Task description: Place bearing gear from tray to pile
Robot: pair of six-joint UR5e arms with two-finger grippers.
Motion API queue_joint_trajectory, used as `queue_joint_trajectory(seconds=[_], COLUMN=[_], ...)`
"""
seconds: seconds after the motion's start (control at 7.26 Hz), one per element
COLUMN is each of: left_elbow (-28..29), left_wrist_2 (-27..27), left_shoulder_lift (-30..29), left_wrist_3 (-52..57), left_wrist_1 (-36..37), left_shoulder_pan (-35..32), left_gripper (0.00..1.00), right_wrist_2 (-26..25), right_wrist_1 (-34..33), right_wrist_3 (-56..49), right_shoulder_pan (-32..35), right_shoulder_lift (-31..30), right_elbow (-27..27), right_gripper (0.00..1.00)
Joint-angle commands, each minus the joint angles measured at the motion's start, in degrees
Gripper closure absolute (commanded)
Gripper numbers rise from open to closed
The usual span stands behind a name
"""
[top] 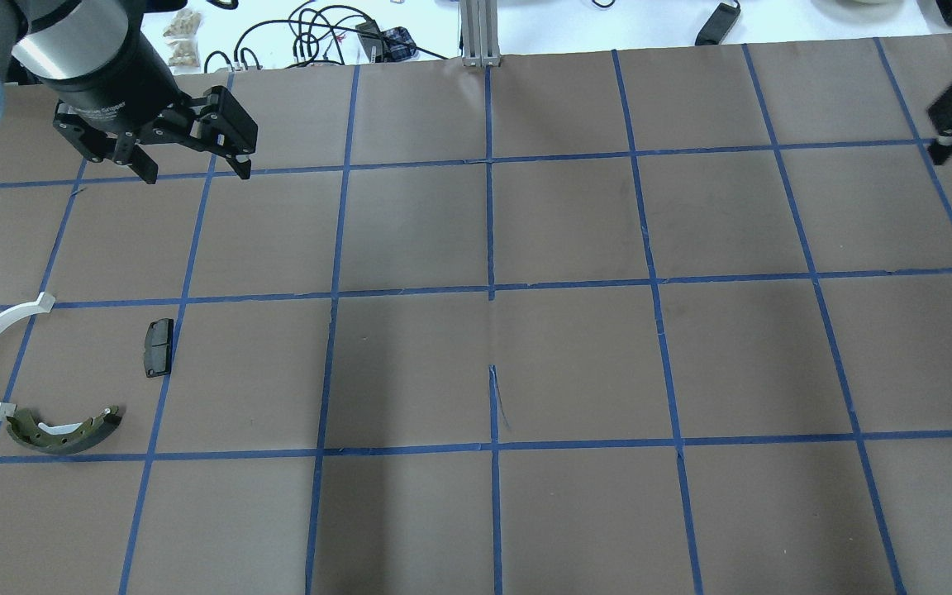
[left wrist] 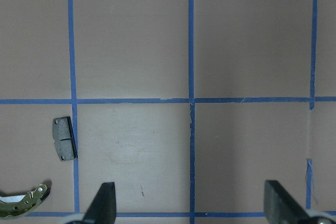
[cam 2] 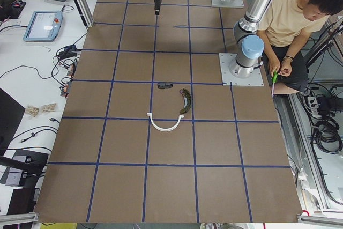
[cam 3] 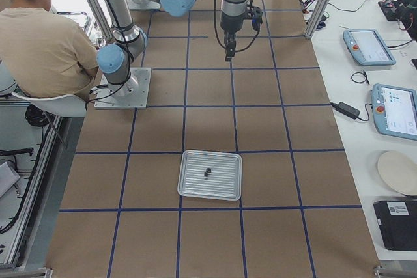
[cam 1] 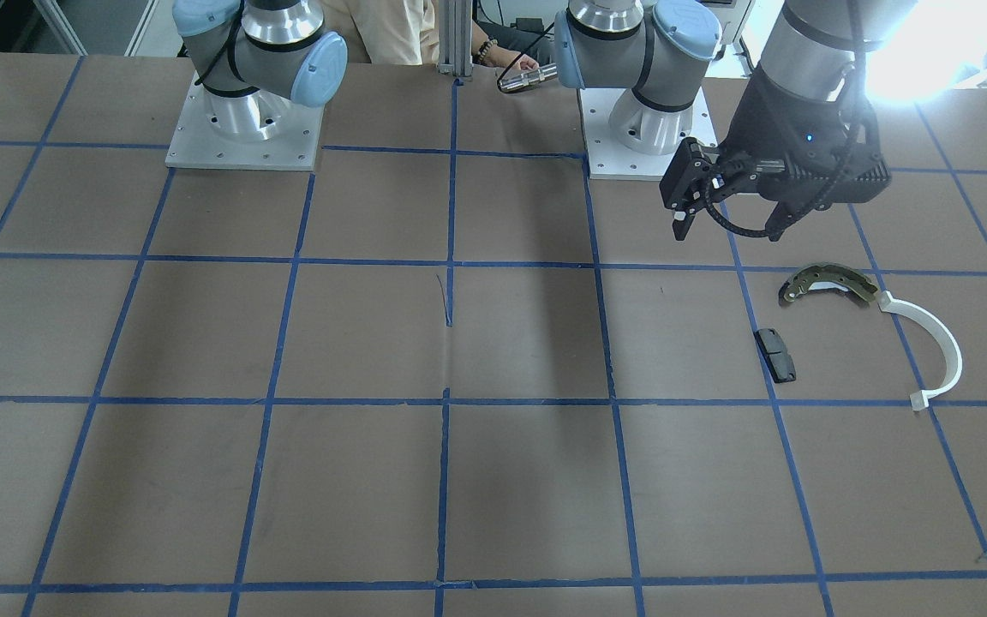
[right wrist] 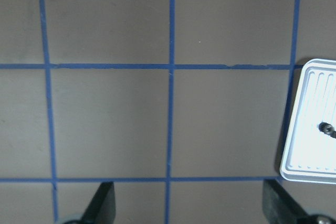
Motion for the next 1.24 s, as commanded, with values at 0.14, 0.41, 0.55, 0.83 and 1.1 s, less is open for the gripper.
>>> queue_joint_trajectory(seconds=[0.14,0.41,0.55,0.83,1.1], left_elbow=[-0.05,0.04,0.04,0.04,0.04], left_wrist_2=[0.07,-0.02,-0.02,-0.02,-0.02], left_shoulder_lift=[0.0,0.0,0.0,0.0,0.0], left_wrist_3=[0.0,0.0,0.0,0.0,0.0], left_wrist_1=[0.0,0.0,0.0,0.0,0.0], left_shoulder_pan=[-0.04,-0.04,-0.04,-0.04,-0.04], left_gripper=[0.0,0.0,0.0,0.0,0.0], right_wrist_2=[-1.46,-3.94,-3.33,-3.15,-1.31], right_wrist_1=[-7.45,-21.3,-25.63,-26.12,-36.34], right_wrist_3=[-43.75,-63.86,-70.03,-73.52,-75.52], right_shoulder_pan=[-18.31,-23.41,-25.53,-27.3,-28.8], right_shoulder_lift=[11.95,21.97,25.84,28.17,28.17], right_elbow=[0.29,0.38,0.47,2.82,8.26], right_gripper=[0.0,0.0,0.0,0.03,0.11])
